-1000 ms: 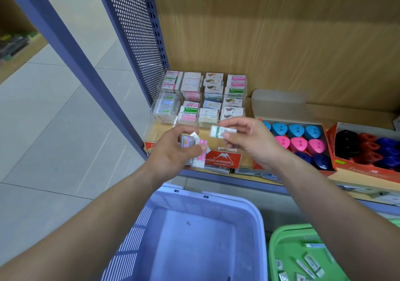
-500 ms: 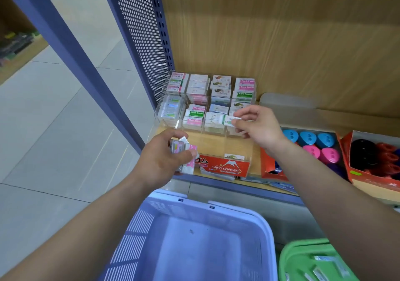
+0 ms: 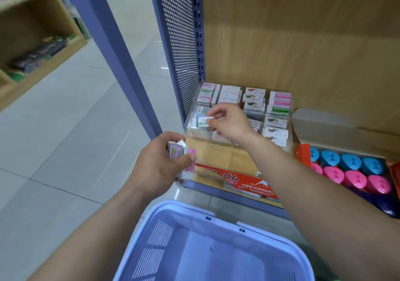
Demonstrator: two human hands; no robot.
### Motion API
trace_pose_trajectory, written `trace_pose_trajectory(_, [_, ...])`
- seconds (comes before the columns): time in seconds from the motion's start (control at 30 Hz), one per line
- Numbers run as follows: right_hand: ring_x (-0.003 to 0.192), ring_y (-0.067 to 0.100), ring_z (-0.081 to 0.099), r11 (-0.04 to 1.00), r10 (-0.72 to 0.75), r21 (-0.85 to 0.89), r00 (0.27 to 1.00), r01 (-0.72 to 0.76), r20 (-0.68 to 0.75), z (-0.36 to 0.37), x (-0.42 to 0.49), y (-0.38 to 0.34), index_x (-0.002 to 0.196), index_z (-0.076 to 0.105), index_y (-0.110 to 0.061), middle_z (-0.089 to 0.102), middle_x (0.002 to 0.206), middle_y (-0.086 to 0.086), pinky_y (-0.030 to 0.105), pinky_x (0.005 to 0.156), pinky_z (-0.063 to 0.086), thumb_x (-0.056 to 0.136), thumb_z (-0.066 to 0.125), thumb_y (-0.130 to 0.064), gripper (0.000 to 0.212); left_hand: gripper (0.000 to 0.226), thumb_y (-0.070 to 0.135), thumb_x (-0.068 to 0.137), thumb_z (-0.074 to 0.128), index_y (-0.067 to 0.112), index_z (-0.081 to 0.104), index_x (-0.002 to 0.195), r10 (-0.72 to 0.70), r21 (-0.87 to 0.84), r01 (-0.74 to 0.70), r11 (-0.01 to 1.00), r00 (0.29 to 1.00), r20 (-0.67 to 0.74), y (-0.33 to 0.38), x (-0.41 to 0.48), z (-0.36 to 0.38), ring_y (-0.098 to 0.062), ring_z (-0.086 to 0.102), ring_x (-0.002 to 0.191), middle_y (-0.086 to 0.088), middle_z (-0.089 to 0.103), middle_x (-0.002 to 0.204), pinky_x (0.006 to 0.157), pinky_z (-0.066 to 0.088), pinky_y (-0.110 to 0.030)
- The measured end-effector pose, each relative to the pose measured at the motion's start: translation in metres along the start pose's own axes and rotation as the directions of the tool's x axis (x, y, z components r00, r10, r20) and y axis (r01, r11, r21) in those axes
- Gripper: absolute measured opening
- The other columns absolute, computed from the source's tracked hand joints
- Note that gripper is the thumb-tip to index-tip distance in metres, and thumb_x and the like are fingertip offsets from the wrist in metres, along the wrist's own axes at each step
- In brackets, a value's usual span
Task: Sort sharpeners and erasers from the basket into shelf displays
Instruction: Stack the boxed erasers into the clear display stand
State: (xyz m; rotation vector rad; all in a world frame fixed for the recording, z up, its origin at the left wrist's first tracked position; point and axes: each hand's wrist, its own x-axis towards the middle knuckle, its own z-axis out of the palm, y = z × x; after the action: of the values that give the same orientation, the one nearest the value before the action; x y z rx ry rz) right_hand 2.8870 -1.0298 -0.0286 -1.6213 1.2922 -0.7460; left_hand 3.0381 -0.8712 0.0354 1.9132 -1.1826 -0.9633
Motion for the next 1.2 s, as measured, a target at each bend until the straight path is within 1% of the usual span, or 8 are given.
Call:
trace_pose_trajectory(0.17, [0.067, -0.002, 0.061, 0.968, -0.016, -0.244, 0.989, 0.052, 0.147, 0.024, -0.011, 0.012, 0.071, 0.068, -0.029, 0.066, 0.070, -0.015, 0.018, 0.062, 0.041, 0.078, 0.084, -0.019, 0.020, 0.035, 0.023, 0.083, 0.082, 0.023, 0.064, 0.113, -0.047, 0.017, 0.047, 0.999, 0.999, -0.008, -0.018, 0.000, -0.015, -0.006, 0.065, 0.065, 0.000, 0.066, 0.094, 0.047, 0.053, -0.019])
trace_pose_trajectory(0.27, [0.069, -0.001, 0.062, 0.931, -0.010, -0.361, 0.992, 0.055, 0.126, 0.033, -0.011, 0.012, 0.067, 0.065, -0.031, 0.064, 0.067, -0.018, 0.023, 0.060, 0.042, 0.079, 0.084, -0.027, 0.022, 0.031, 0.024, 0.083, 0.081, 0.027, 0.063, 0.109, -0.062, 0.052, 0.061, 0.997, 0.998, 0.010, -0.026, -0.006, -0.021, -0.015, 0.067, 0.071, -0.002, 0.066, 0.093, 0.048, 0.055, -0.020])
trace_pose_trajectory(0.4, [0.081, 0.008, 0.065, 0.813, -0.012, -0.574, 0.988, 0.098, 0.152, 0.046, -0.009, 0.012, 0.071, 0.066, -0.031, 0.066, 0.075, -0.018, 0.030, 0.071, 0.054, 0.084, 0.077, -0.031, 0.017, 0.025, 0.025, 0.084, 0.080, 0.035, 0.059, 0.093, -0.054, 0.070, 0.053, 0.996, 0.998, 0.017, -0.033, -0.012, -0.027, -0.008, 0.066, 0.061, 0.004, 0.065, 0.085, 0.049, 0.056, -0.021])
trace_pose_trajectory(0.57, [0.091, 0.015, 0.065, 0.721, -0.021, -0.675, 0.978, 0.157, 0.206, 0.058, -0.014, 0.023, 0.087, 0.068, -0.034, 0.070, 0.094, -0.012, 0.031, 0.072, 0.053, 0.089, 0.068, -0.032, 0.003, 0.029, 0.026, 0.083, 0.081, 0.030, 0.062, 0.105, -0.068, 0.035, 0.068, 0.997, 0.998, 0.016, -0.035, -0.013, -0.033, -0.009, 0.065, 0.061, 0.004, 0.065, 0.088, 0.051, 0.057, -0.022])
trace_pose_trajectory(0.87, [0.097, 0.012, 0.060, 0.812, 0.024, -0.544, 0.920, 0.210, 0.391, 0.049, -0.018, 0.021, 0.119, 0.071, -0.029, 0.065, 0.104, -0.011, 0.040, 0.092, 0.054, 0.097, 0.057, -0.028, 0.026, 0.030, 0.023, 0.082, 0.082, 0.025, 0.064, 0.106, -0.066, -0.086, 0.067, 0.994, 0.998, 0.013, -0.034, -0.016, -0.038, -0.017, 0.064, 0.069, -0.005, 0.066, 0.094, 0.050, 0.056, -0.022])
trace_pose_trajectory(0.97, [0.099, 0.012, 0.064, 0.861, -0.018, -0.479, 0.953, 0.169, 0.304, 0.036, -0.029, 0.006, 0.119, 0.071, -0.029, 0.070, 0.109, -0.009, 0.036, 0.091, 0.054, 0.097, 0.058, -0.029, 0.026, 0.030, 0.017, 0.084, 0.080, 0.018, 0.064, 0.111, -0.059, -0.183, 0.063, 0.981, 0.998, 0.029, -0.027, -0.021, -0.037, -0.011, 0.065, 0.063, -0.009, 0.065, 0.097, 0.047, 0.050, -0.016])
trace_pose_trajectory(1.07, [0.078, 0.006, 0.066, 0.979, -0.078, -0.173, 0.979, 0.111, 0.188, 0.016, -0.059, -0.022, 0.108, 0.074, -0.026, 0.074, 0.091, -0.010, 0.027, 0.073, 0.054, 0.098, 0.060, -0.026, 0.017, 0.033, 0.016, 0.084, 0.080, 0.015, 0.065, 0.113, -0.033, -0.282, 0.050, 0.958, 0.998, 0.062, -0.018, -0.025, -0.033, -0.007, 0.068, 0.062, -0.009, 0.065, 0.098, 0.050, 0.053, -0.019])
trace_pose_trajectory(1.2, [0.067, 0.017, 0.067, 0.976, -0.060, 0.216, 0.944, -0.012, 0.324, -0.003, -0.112, -0.057, 0.110, 0.071, -0.014, 0.073, 0.089, 0.003, 0.028, 0.063, 0.055, 0.098, 0.065, -0.018, 0.015, 0.034, 0.026, 0.079, 0.085, 0.023, 0.068, 0.108, 0.023, -0.279, 0.001, 0.960, 0.996, 0.083, -0.013, -0.025, -0.022, -0.029, 0.072, 0.090, -0.009, 0.070, 0.103, 0.076, 0.063, -0.044])
